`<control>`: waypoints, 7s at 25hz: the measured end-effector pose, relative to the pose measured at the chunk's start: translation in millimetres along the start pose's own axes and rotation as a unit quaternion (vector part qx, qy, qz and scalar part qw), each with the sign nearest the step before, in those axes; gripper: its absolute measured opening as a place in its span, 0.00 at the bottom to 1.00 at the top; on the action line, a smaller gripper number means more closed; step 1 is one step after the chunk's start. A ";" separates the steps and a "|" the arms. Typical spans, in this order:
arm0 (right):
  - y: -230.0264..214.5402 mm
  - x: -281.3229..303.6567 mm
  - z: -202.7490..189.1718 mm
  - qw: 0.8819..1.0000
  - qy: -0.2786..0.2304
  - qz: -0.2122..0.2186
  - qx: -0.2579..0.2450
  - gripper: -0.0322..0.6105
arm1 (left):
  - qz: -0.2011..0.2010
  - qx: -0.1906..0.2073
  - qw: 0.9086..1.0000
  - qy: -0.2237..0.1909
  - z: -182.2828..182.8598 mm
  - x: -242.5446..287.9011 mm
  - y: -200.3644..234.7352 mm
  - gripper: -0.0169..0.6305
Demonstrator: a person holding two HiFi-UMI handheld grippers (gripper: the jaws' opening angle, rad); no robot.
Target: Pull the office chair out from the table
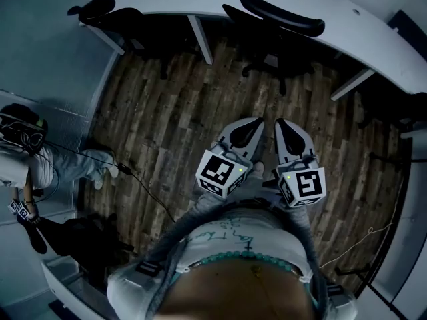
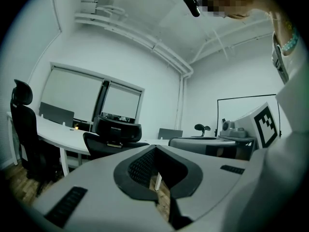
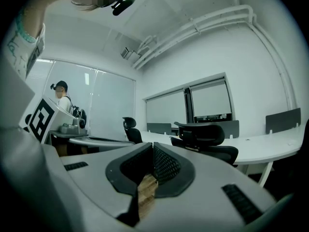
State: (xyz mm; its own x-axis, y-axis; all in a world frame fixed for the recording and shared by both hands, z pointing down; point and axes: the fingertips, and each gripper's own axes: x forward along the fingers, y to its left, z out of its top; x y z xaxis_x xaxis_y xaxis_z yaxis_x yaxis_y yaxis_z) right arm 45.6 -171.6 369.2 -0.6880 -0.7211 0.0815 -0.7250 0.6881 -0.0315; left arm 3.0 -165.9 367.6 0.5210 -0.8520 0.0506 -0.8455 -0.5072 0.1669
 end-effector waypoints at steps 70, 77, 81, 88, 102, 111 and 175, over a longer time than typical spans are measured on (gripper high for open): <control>-122.7 237.7 11.2 0.990 0.004 -0.136 0.027 0.08 | -0.137 -0.018 0.990 0.023 35.1 175.5 200.8 0.04; -145.2 247.2 17.9 0.994 0.007 -0.104 0.024 0.08 | -0.112 -0.022 0.993 0.015 45.2 204.1 199.2 0.04; -161.3 245.2 22.6 0.995 0.012 -0.091 0.026 0.08 | -0.105 -0.029 0.994 0.012 52.2 222.2 191.6 0.04; -185.0 235.3 18.9 0.997 0.015 -0.075 0.029 0.08 | -0.095 -0.028 0.995 0.021 45.6 247.6 177.1 0.04; -210.8 232.0 6.6 0.994 0.016 -0.094 0.043 0.08 | -0.105 -0.032 0.994 0.030 37.9 269.7 179.5 0.04; -197.1 271.6 2.4 0.987 0.016 -0.148 0.066 0.08 | -0.186 -0.027 0.980 0.058 40.2 262.5 207.8 0.04; -239.9 284.4 39.3 0.894 -0.139 -0.148 0.399 0.46 | -0.186 -0.336 0.923 -0.012 91.1 307.7 276.6 0.41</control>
State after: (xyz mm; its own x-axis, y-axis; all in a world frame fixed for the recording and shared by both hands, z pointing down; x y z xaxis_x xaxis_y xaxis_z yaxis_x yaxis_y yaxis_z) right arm 22.6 -545.0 360.7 -0.3631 -0.9307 -0.0433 -0.5928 0.2666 -0.7599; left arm -81.2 -580.2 339.7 0.7514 -0.6417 -0.1538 -0.3412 -0.5773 0.7418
